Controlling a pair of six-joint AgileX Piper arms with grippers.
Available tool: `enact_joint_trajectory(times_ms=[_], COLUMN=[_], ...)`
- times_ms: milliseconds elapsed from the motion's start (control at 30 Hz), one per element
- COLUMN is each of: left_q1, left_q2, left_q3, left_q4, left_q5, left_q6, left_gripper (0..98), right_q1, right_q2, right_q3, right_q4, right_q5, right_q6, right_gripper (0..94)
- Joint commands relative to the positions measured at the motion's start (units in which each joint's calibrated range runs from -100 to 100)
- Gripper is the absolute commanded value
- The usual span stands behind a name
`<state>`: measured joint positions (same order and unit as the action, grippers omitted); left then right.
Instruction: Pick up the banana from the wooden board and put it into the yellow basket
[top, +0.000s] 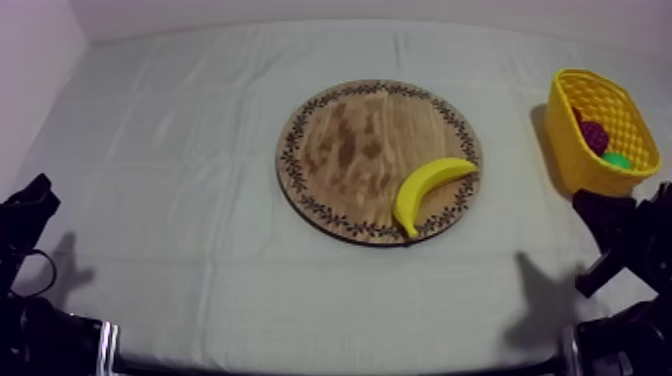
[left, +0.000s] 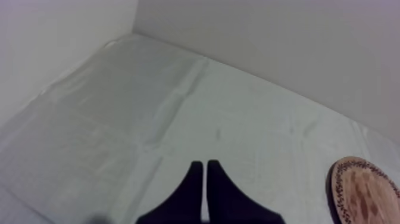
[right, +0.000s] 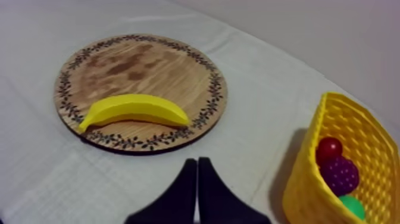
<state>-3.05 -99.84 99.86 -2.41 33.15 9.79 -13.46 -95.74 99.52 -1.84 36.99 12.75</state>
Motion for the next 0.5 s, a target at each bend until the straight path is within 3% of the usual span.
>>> enact_joint_trajectory(times_ms=[0, 267, 467], left_q1=[0.0, 0.0, 0.0], left_q2=[0.0, 0.0, 0.0], left_q3=[0.0, 0.0, 0.0], left_q4=[-0.01, -0.01, -0.01], left_q5=[0.0, 0.0, 0.0], left_q6=[0.0, 0.0, 0.0], left_gripper=[0.1, 0.1, 0.1], right_q1=[-0.4, -3.0, -6.8], right_q2=[0.0, 1.1, 13.2], right_q3=[0.0, -0.4, -7.2], right_q4=[0.0, 0.1, 5.1], right_q5=[0.0, -0.5, -1.3], right_q6=[2.0, 2.0, -3.1], right_gripper=[1.7, 0.9, 0.8])
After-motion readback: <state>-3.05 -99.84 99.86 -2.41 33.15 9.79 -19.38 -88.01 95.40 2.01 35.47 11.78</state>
